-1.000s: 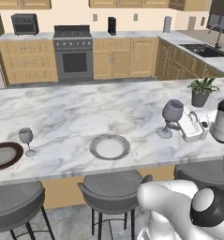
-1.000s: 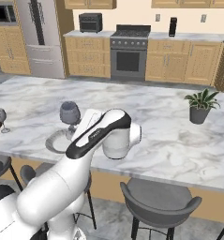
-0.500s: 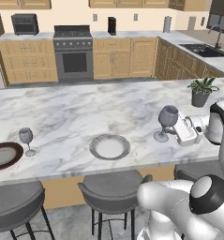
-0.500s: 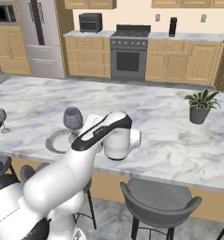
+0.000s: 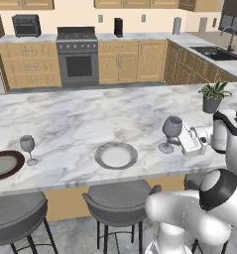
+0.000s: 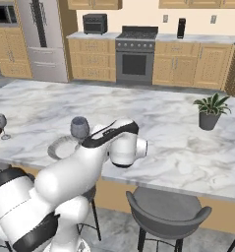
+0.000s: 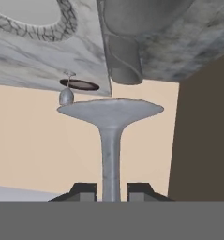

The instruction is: Retrieve the wine glasses from the counter and place one next to each plate.

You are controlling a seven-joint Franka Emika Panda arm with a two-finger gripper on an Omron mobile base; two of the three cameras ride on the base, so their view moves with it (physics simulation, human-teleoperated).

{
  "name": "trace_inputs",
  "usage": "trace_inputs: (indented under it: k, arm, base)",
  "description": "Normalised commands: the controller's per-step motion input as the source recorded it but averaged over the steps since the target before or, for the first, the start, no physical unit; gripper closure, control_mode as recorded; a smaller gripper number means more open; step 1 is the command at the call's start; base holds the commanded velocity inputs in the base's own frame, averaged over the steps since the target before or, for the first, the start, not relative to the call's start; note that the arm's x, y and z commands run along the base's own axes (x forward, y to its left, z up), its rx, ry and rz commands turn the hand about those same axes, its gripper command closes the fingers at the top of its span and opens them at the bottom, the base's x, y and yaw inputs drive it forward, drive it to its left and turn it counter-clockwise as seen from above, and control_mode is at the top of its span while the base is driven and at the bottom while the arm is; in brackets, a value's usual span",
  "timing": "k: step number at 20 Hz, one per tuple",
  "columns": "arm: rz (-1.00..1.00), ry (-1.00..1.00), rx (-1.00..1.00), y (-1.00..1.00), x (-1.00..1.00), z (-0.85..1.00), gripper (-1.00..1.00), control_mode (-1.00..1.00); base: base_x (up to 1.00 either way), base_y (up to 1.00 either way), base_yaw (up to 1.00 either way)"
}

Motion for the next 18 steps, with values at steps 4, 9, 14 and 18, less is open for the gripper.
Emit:
trace_inputs:
  k: [4, 9, 14, 18]
  arm:
    - [0.0, 0.03, 0.0, 0.0, 0.34, -0.21, 1.0, -1.0]
    - [0.0, 0.02, 0.0, 0.0, 0.31, -0.19, 1.0, -1.0]
    - [0.0, 0.01, 0.0, 0.0, 0.16, -0.2, 1.0, -1.0]
    - [0.0, 0.01, 0.0, 0.0, 0.1, -0.23, 1.0, -1.0]
  base:
    - [0.0, 0.0, 0.0]
    - [0.0, 0.0, 0.0]
    - [0.0, 0.0, 0.0]
    - [0.0, 0.0, 0.0]
